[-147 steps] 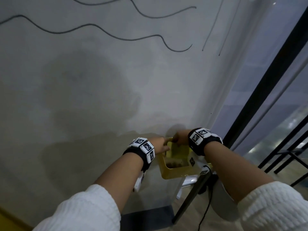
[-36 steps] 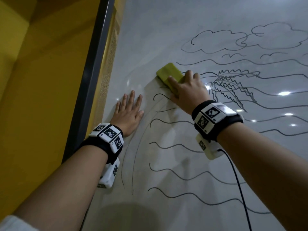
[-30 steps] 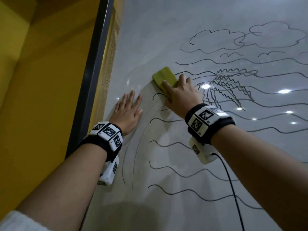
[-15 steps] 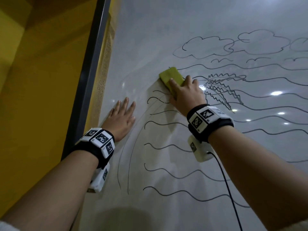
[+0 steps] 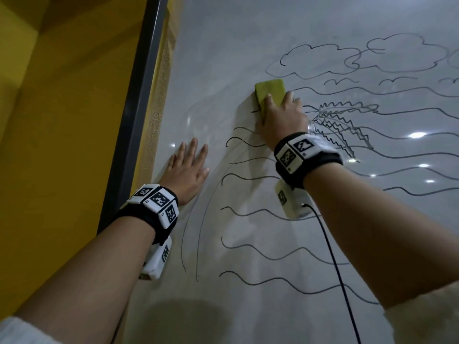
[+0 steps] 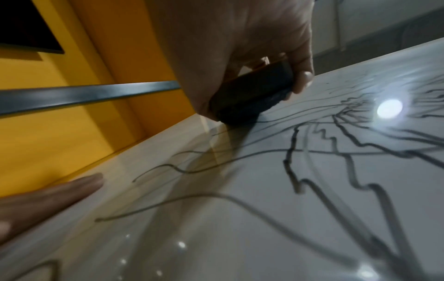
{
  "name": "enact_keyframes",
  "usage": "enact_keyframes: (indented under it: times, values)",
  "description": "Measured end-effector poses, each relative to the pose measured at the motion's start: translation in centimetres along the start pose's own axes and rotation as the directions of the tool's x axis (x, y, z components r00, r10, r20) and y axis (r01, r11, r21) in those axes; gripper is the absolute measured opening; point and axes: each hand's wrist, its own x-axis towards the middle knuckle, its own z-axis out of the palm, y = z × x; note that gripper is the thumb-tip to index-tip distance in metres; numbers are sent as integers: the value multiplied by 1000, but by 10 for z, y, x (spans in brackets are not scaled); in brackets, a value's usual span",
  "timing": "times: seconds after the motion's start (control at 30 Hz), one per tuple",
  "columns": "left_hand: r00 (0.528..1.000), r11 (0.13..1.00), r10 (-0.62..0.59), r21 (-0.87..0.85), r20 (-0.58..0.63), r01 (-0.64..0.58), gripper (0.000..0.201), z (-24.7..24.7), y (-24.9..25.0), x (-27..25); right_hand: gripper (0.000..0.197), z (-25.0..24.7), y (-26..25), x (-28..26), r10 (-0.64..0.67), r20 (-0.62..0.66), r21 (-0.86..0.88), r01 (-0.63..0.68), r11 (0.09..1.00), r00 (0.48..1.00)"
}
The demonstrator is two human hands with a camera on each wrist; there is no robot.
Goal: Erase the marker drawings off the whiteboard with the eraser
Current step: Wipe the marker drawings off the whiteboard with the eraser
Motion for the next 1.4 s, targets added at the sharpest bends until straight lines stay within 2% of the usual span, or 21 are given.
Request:
enact_keyframes:
  times: [0.13, 0.23, 0.4, 0.57, 0.63, 0.77, 0.83, 0.97, 1.03, 1.17, 1.33, 1.4]
  values:
    - [1000, 1000, -7, -10, -1, 7, 57, -1, 1, 0, 58, 21, -13, -31, -101, 0, -86, 101, 991, 995]
    - [1000, 1000, -5, -4, -1, 5, 57, -1, 0, 0, 60, 19, -4, -28, -152, -1, -112, 151, 982, 988]
    - [1000, 1000, 0, -8, -6, 0, 57, 1, -1, 0, 61, 3, 9, -12, -23, -14, -69, 22, 997, 1000]
    - [1000, 1000, 0, -19, -14, -1, 57, 1, 0, 0, 62, 22, -1, -39, -226, 55, -142, 232, 962, 973]
    - [1000, 1000, 4, -13, -18, -4, 56, 1, -1, 0, 63, 17, 9, -33, -235, 38, -152, 238, 959, 971]
    - [1000, 1000, 10, -12, -24, -10, 56, 3, -2, 1, 64, 12, 13, -27, -159, 4, -89, 158, 983, 987]
    - [1000, 1000, 12, -13, -26, -12, 56, 3, -2, 1, 65, 17, 6, -37, -204, 34, -87, 206, 975, 978]
    - [1000, 1000, 16, -14, -23, -17, 56, 2, -4, 2, 66, 22, 9, -50, -365, 104, -184, 379, 907, 925]
    - [1000, 1000, 11, -7, -24, -11, 56, 3, -4, 2, 65, 17, 16, -42, -363, 91, -201, 375, 905, 927]
    - [1000, 1000, 7, -4, -29, -8, 57, 5, -3, 2, 64, 16, 10, -42, -270, 50, -141, 275, 951, 961]
    - [1000, 1000, 4, -25, -19, -5, 56, 3, -2, 0, 64, 29, 7, -64, -402, 131, -186, 420, 888, 906]
    - [1000, 1000, 7, -26, -18, -7, 56, 3, -2, 0, 63, 23, 16, -56, -402, 114, -209, 418, 884, 908]
